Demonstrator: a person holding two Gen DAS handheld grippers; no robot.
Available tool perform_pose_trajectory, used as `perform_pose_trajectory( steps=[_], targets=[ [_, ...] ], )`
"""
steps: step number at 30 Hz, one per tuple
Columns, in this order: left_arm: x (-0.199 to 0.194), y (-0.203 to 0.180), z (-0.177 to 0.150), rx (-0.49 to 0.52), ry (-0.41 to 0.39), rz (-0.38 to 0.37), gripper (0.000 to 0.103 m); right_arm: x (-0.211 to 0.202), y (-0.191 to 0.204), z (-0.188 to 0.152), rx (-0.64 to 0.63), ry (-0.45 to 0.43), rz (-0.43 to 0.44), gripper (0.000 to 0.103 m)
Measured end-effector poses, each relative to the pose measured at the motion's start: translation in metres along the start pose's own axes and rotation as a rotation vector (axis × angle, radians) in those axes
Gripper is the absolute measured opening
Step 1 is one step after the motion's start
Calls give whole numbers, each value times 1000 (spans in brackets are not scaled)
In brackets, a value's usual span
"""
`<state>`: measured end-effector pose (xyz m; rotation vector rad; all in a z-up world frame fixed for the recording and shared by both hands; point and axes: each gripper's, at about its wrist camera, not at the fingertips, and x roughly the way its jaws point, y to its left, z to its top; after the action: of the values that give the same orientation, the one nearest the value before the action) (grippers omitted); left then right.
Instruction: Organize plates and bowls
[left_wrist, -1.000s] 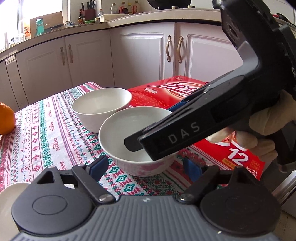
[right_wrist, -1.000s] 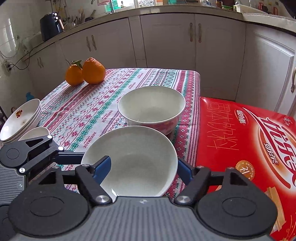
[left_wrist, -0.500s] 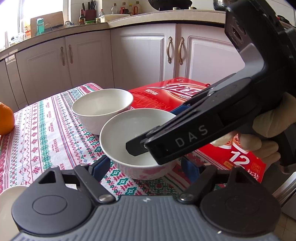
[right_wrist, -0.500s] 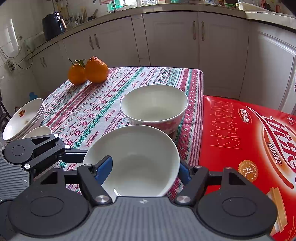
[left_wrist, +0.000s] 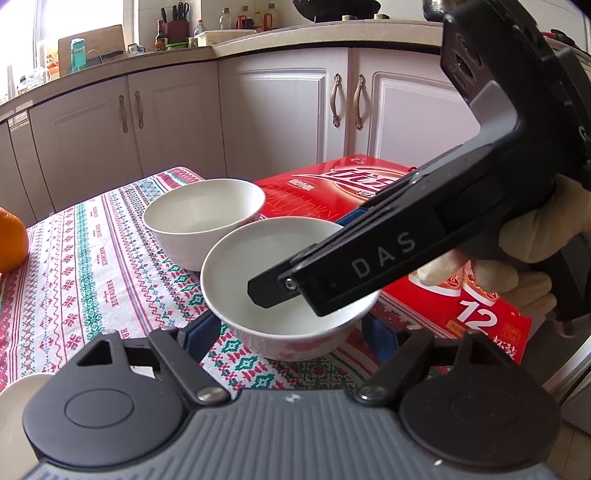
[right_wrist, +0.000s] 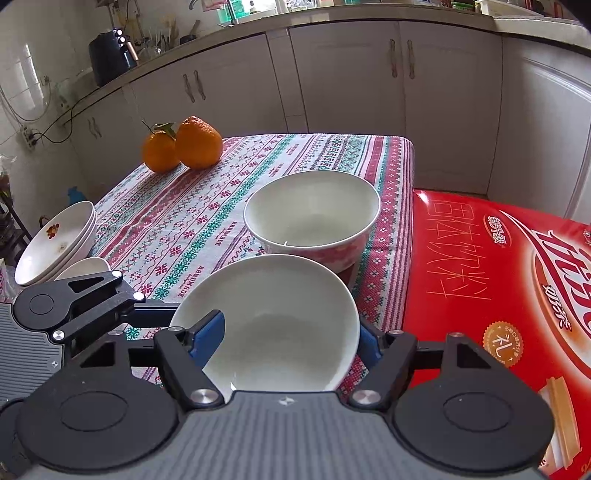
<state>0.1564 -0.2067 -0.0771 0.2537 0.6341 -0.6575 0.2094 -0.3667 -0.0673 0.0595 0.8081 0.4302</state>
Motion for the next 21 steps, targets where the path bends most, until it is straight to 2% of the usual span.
perform_pose_trajectory(
  steps=[13, 21],
  targets=[
    [-24, -2, 10, 6, 8, -8, 83, -19, 9, 10, 21, 26, 42, 78],
    [-59, 0, 9, -3, -23, -6, 83, -38, 39, 13, -29, 12, 30, 79]
  ],
)
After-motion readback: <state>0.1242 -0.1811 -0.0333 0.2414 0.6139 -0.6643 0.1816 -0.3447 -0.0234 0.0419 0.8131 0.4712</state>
